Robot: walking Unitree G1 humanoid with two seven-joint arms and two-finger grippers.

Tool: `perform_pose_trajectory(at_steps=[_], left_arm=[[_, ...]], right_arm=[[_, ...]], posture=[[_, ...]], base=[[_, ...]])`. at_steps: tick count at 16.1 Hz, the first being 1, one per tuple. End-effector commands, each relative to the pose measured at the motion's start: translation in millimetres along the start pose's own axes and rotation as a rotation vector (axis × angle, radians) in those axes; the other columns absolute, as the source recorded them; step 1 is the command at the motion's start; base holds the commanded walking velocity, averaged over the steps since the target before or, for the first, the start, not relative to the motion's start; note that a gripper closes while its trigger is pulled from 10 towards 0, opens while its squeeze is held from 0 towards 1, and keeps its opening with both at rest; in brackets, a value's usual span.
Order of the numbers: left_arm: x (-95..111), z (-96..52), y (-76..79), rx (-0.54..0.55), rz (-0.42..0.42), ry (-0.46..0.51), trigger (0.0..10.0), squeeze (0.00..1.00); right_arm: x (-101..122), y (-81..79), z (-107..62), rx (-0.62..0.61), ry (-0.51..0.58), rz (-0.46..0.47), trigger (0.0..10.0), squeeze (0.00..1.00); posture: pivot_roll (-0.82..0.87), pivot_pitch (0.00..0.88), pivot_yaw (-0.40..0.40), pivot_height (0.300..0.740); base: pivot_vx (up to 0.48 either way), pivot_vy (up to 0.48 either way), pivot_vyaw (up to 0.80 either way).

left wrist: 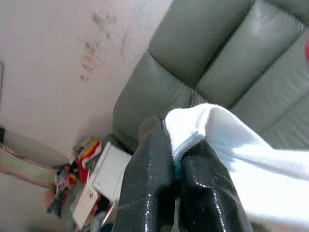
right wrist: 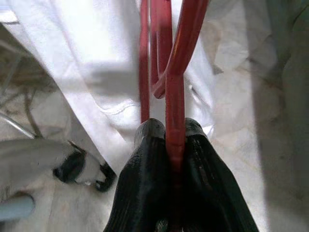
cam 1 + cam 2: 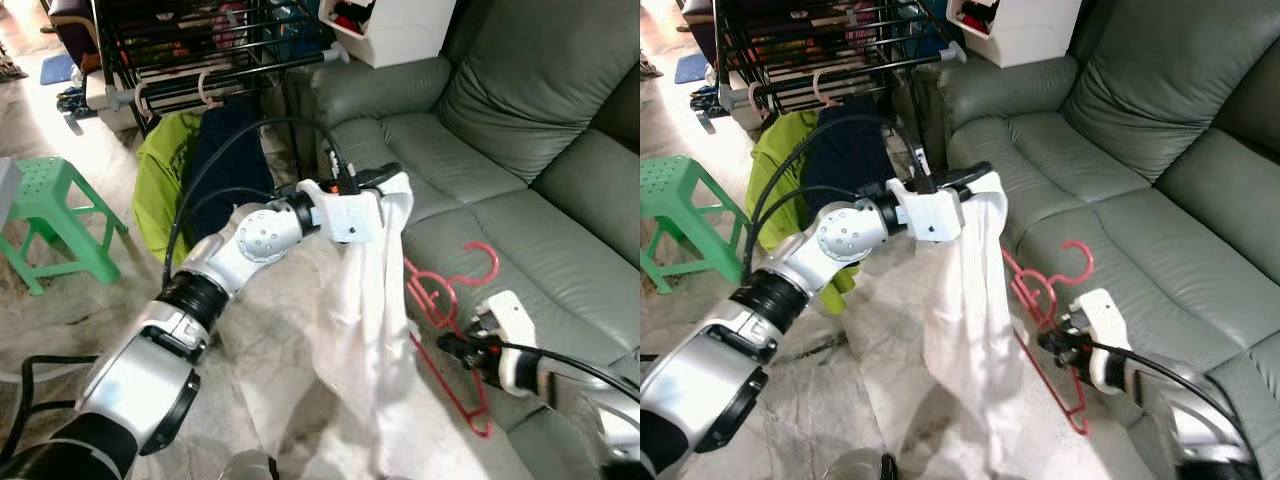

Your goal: Hang hanger

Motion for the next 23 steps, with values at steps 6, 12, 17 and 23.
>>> perform_pose_trajectory(at_steps=[6, 12, 17, 23], left_arm=[[-46, -33.5, -5.9, -0.126, 0.088, -0.231, 10.0, 0.0], [-47, -33.6, -22.7, -0.08, 0.13, -0.24, 10.0, 0.0], [-59, -43.0, -19.0, -0.12, 0.165, -0.298, 10.0, 0.0], [-81, -54.5, -16.2, -0.096, 0.161, -0.423, 10.0, 0.0]], right_arm=[[0, 14.7, -44.7, 0.042, -0.08, -0.224, 10.0, 0.0], [12, 5.7, -47.6, 0.181, -0.078, -0.336, 10.0, 0.0], [13, 17.4, -61.8, 0.161, -0.117, -0.417, 10.0, 0.0], [24, 28.6, -89.2, 0.174, -0.169, -0.504, 10.0, 0.0]], posture=[[-0.1, 0.0, 0.02, 0.74], [-0.09, 0.0, 0.022, 0.74], [-0.09, 0.0, 0.034, 0.74], [-0.11, 0.0, 0.043, 0.74]], base=[[0.0, 0.0, 0.0], [0.0, 0.0, 0.0], [0.0, 0.0, 0.0], [0.0, 0.0, 0.0]])
Point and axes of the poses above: a point about 5 cm out from each wrist's last joint towards the gripper, its own z axis pointing out of the wrist towards the gripper, its own x axis along the axis of the wrist's last joint, y = z × x, the point moved 4 cm from there along z, pointing out of the wrist towards the gripper, and after that the axes turned 13 degrees about -z, right-handed, at the moved point
